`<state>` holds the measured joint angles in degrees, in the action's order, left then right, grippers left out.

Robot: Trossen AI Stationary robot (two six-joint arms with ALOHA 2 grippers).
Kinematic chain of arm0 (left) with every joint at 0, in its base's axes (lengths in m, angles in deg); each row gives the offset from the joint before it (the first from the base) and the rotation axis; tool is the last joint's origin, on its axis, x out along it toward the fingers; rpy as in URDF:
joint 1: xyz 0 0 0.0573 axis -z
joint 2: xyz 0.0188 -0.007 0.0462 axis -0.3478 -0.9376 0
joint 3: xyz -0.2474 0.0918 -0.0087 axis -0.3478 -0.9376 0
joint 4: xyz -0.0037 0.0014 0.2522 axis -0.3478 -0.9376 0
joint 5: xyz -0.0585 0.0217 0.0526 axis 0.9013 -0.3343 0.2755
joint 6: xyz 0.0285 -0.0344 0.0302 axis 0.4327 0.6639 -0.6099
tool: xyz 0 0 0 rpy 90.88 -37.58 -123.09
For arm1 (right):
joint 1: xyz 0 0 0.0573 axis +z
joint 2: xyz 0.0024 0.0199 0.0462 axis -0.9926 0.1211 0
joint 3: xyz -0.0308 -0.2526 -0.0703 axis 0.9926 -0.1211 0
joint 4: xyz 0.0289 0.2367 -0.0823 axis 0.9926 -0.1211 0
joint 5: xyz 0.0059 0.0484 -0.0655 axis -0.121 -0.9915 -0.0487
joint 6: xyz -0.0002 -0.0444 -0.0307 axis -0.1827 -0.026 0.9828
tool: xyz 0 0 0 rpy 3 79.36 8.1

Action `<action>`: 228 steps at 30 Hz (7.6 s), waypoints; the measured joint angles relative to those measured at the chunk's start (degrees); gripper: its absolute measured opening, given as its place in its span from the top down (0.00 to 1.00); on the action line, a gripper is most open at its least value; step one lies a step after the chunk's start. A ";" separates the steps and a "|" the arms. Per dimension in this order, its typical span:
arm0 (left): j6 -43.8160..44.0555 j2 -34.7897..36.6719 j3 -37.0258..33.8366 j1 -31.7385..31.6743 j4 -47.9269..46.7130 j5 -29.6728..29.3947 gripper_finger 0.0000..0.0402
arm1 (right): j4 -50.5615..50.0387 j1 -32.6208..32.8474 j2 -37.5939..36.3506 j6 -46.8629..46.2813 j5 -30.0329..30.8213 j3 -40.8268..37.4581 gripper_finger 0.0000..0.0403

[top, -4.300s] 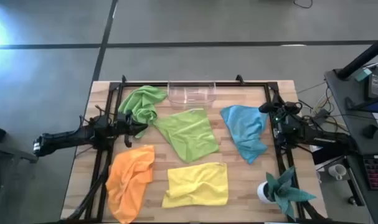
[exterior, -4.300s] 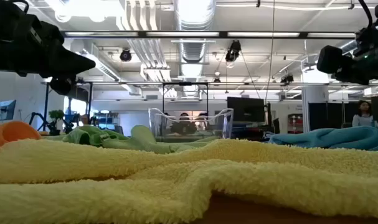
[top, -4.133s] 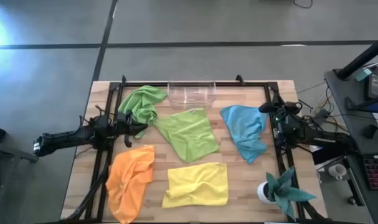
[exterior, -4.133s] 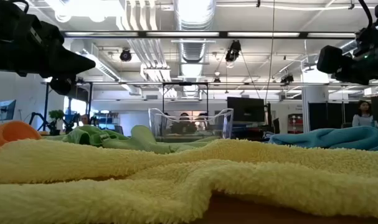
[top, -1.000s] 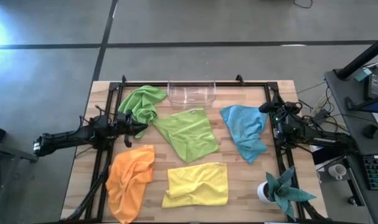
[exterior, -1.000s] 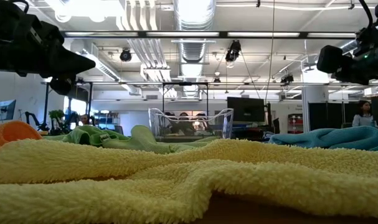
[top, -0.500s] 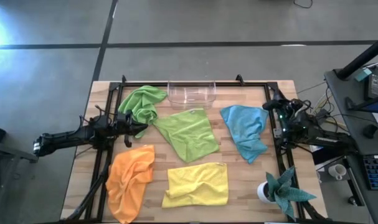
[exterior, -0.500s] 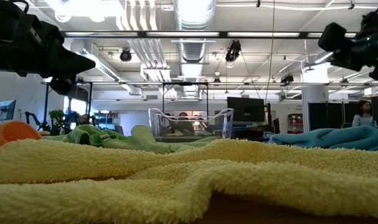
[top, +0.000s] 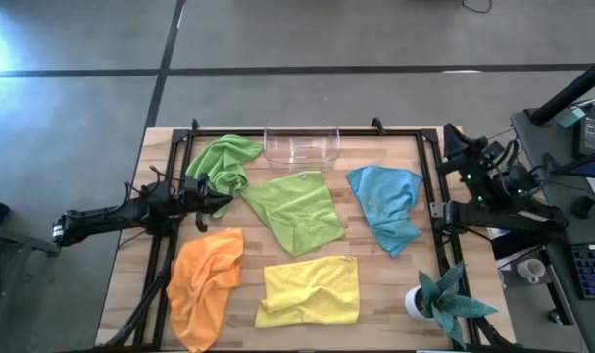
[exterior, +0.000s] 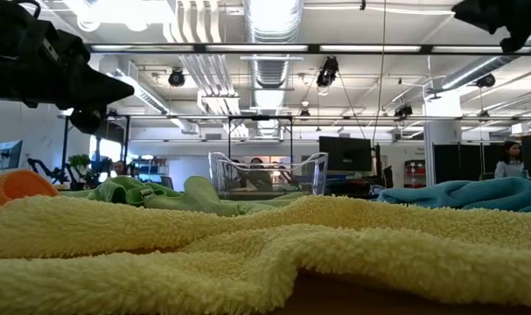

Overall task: Fold microfiber towels
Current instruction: Fold the green microfiber towel

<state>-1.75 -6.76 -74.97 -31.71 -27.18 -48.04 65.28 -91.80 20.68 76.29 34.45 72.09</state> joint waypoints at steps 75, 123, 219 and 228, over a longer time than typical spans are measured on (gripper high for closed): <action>-0.09 -14.88 3.45 0.00 8.39 -8.49 1.00 | -41.75 15.10 83.34 3.38 -45.12 29.06 0.63; -4.64 -14.88 3.21 0.02 20.87 -8.91 1.00 | -40.94 14.73 97.57 -11.31 -43.66 35.25 0.98; -13.94 -81.51 48.68 1.93 -14.83 15.36 0.74 | -45.39 15.23 96.97 -15.10 -43.64 45.37 0.98; -13.59 -86.77 51.12 0.96 -16.64 14.96 0.74 | -44.76 15.26 96.97 -15.97 -43.64 45.36 0.98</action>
<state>-15.33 -93.53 -23.86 -30.75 -43.83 -33.08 20.51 -76.54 117.65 60.32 -9.18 117.45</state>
